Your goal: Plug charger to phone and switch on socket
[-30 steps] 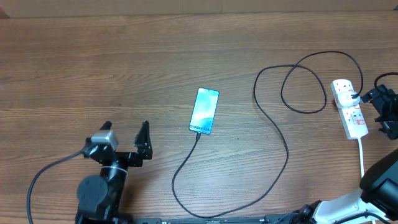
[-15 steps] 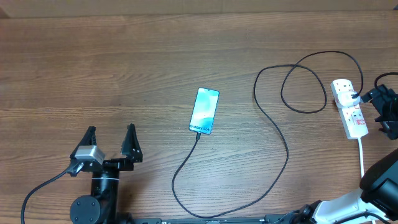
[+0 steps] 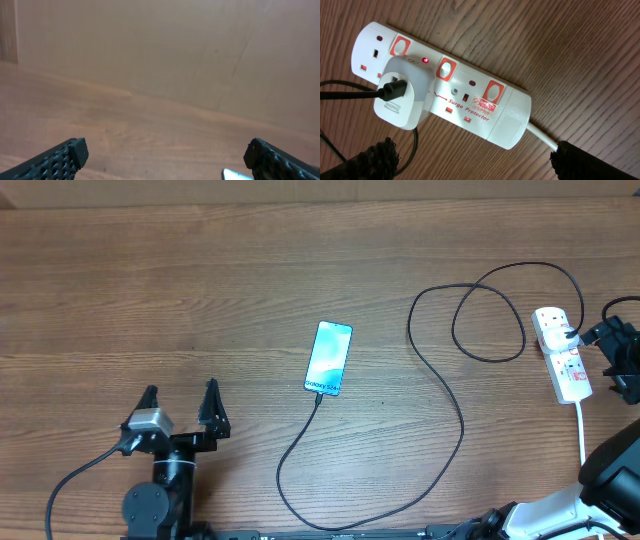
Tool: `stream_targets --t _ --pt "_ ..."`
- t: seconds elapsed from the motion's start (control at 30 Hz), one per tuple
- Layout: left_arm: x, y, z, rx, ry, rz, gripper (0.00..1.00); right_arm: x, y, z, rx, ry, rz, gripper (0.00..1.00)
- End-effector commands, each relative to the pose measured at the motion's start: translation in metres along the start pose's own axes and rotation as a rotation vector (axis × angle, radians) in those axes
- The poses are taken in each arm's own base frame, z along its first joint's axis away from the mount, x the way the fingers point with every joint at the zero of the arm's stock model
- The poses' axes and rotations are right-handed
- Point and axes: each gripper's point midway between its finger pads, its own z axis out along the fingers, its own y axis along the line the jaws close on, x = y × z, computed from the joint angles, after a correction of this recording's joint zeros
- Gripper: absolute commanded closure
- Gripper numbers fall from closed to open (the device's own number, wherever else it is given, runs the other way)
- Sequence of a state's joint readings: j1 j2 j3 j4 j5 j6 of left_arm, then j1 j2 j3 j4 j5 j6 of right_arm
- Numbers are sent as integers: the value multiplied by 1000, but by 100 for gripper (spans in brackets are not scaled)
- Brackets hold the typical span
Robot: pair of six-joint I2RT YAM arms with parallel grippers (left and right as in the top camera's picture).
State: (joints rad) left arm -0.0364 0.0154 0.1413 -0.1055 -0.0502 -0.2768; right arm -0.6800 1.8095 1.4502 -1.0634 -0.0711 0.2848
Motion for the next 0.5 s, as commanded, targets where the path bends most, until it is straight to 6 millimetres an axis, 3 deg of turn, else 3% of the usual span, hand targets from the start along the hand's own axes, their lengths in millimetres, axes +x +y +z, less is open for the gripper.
stream_targets --t 0.0,0.27,0.47 --pt "16 9 3 -26 21 20 0 -6 4 -7 -8 -26 -2 0" --pt "52 19 7 -46 95 24 0 -6 4 -7 -8 -26 -2 0" --pt "52 19 7 -44 88 24 0 -6 4 -7 -8 -26 -2 0"
